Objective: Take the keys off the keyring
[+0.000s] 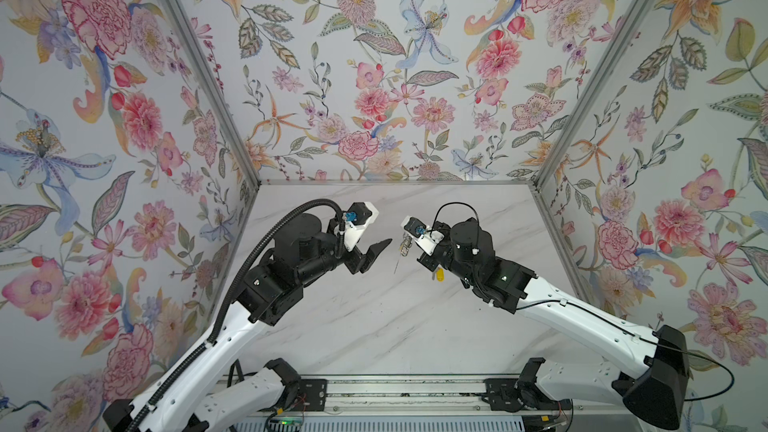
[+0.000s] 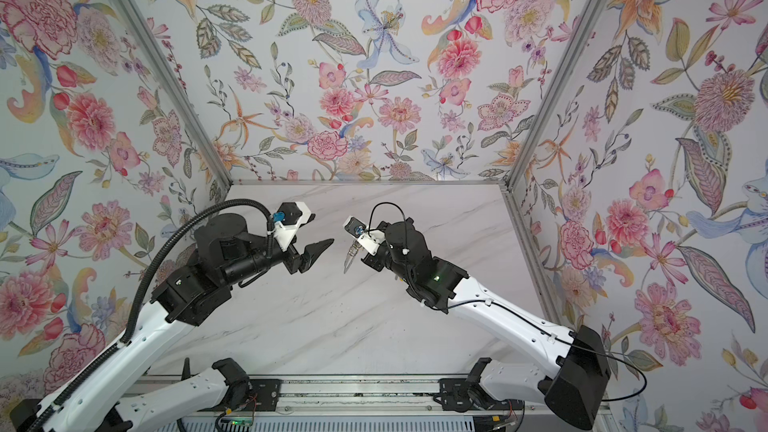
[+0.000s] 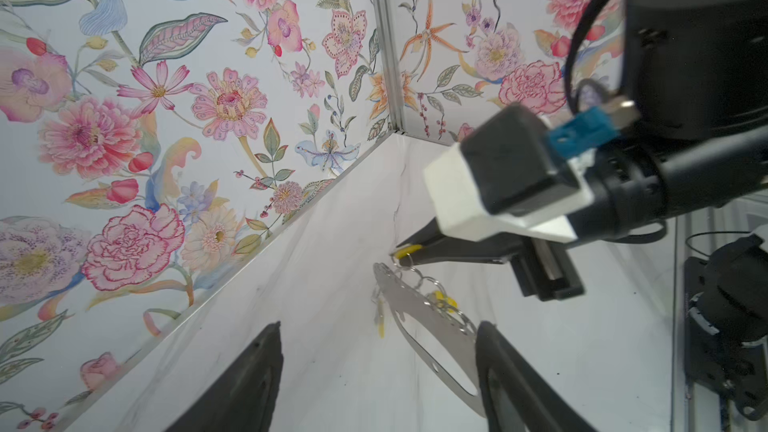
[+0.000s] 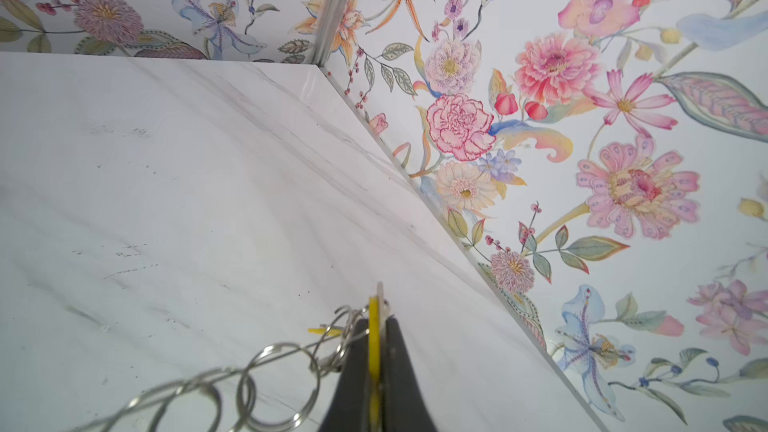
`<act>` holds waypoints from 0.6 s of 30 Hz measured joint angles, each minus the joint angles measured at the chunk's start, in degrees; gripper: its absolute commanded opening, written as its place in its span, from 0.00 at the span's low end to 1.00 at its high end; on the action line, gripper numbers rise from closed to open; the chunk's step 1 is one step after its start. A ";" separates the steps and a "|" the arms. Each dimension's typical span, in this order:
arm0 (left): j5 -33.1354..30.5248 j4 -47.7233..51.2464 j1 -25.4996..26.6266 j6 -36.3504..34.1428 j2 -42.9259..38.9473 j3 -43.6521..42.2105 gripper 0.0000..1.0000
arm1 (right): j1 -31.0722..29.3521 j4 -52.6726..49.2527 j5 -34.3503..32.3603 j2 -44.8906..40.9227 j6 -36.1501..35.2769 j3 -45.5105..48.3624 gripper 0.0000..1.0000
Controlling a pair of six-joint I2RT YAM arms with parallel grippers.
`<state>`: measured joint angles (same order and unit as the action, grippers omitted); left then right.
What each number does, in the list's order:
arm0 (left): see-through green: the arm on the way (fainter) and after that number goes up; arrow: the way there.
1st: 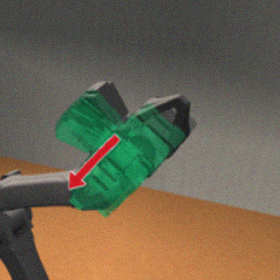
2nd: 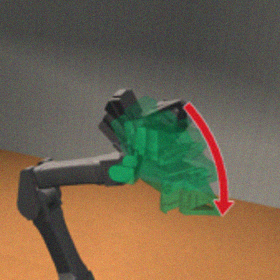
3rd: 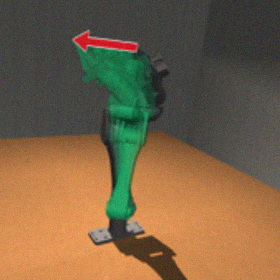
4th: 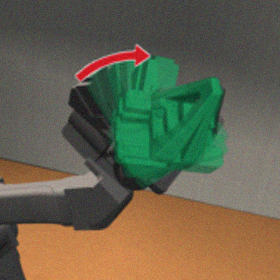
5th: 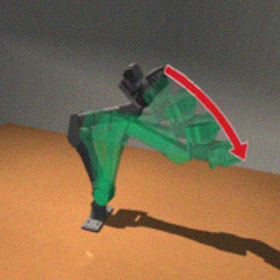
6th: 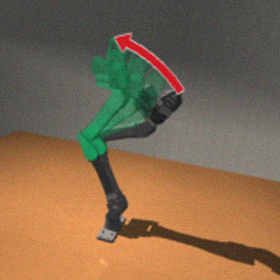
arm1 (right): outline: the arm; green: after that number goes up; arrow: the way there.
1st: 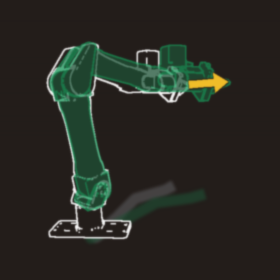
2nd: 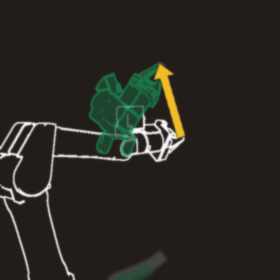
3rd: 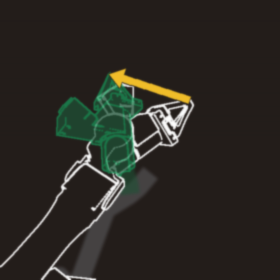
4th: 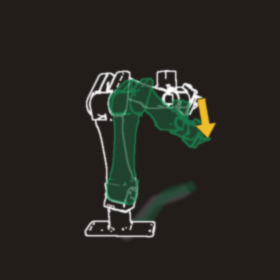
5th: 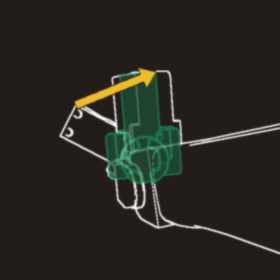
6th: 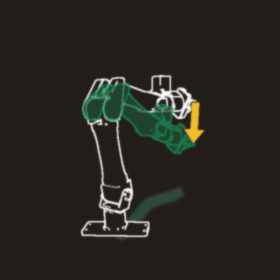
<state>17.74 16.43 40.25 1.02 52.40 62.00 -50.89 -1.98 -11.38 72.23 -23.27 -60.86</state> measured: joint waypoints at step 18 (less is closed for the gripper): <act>-11.10 -21.92 11.93 10.45 8.17 -18.99 0.58 | 0.52 -3.80 -5.25 4.02 11.34 -4.90 0.00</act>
<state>6.63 -5.50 52.18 11.46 60.58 43.00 -50.37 -5.78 -16.62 76.25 -11.92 -65.76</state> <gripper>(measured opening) 0.606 0.056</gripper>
